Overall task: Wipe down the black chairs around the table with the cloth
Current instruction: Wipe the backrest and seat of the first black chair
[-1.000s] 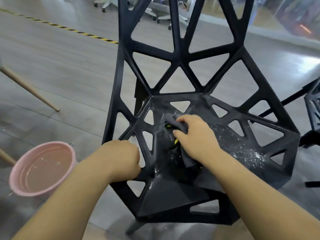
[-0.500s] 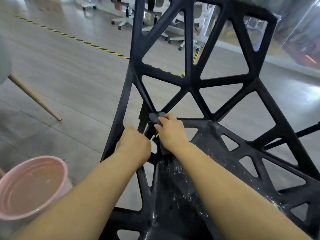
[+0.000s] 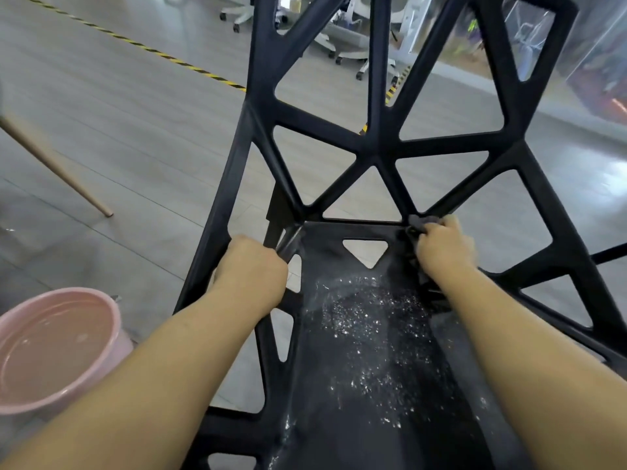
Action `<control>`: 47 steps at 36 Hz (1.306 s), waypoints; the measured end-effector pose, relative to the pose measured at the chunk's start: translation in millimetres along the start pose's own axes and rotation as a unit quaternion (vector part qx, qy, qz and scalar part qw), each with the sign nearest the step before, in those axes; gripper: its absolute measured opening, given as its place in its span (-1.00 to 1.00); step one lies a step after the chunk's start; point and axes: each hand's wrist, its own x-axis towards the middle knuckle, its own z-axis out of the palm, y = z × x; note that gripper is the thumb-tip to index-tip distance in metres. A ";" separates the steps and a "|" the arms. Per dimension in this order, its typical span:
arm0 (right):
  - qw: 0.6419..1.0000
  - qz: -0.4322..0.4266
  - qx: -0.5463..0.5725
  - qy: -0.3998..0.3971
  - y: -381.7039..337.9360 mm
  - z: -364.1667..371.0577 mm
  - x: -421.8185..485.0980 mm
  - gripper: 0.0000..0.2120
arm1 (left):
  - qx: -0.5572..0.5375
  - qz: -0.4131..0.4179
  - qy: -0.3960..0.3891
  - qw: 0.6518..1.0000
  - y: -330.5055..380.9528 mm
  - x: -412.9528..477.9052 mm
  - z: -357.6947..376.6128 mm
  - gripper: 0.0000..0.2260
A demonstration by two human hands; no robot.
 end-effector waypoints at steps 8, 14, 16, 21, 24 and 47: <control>0.996 -0.006 0.089 -0.022 -86.3 11.0 -15.5 -0.69 | -0.018 -0.014 0.001 1.000 0.4 0.4 -3.8 -0.84; 0.975 -0.169 0.141 -0.041 -137.8 24.5 -46.3 -0.76 | -0.023 -0.009 0.012 1.000 0.6 -0.7 -4.9 -0.84; 0.964 -0.208 0.154 -0.058 -128.7 22.4 -42.7 -0.75 | -0.032 -0.009 0.013 0.999 1.3 -1.0 -6.1 -0.84; 0.944 -0.278 0.157 -0.082 -127.9 23.0 -44.5 -0.71 | -0.020 -0.010 0.010 1.000 2.3 -1.7 -7.3 -0.85; 0.948 -0.271 0.149 -0.076 -131.1 23.1 -43.3 -0.72 | -0.016 -0.010 0.008 1.000 3.0 -0.6 -5.2 -0.85; 0.992 0.003 0.105 -0.071 -65.5 10.2 -35.8 -0.68 | -0.024 -0.046 0.022 0.998 6.9 1.2 -1.8 -0.78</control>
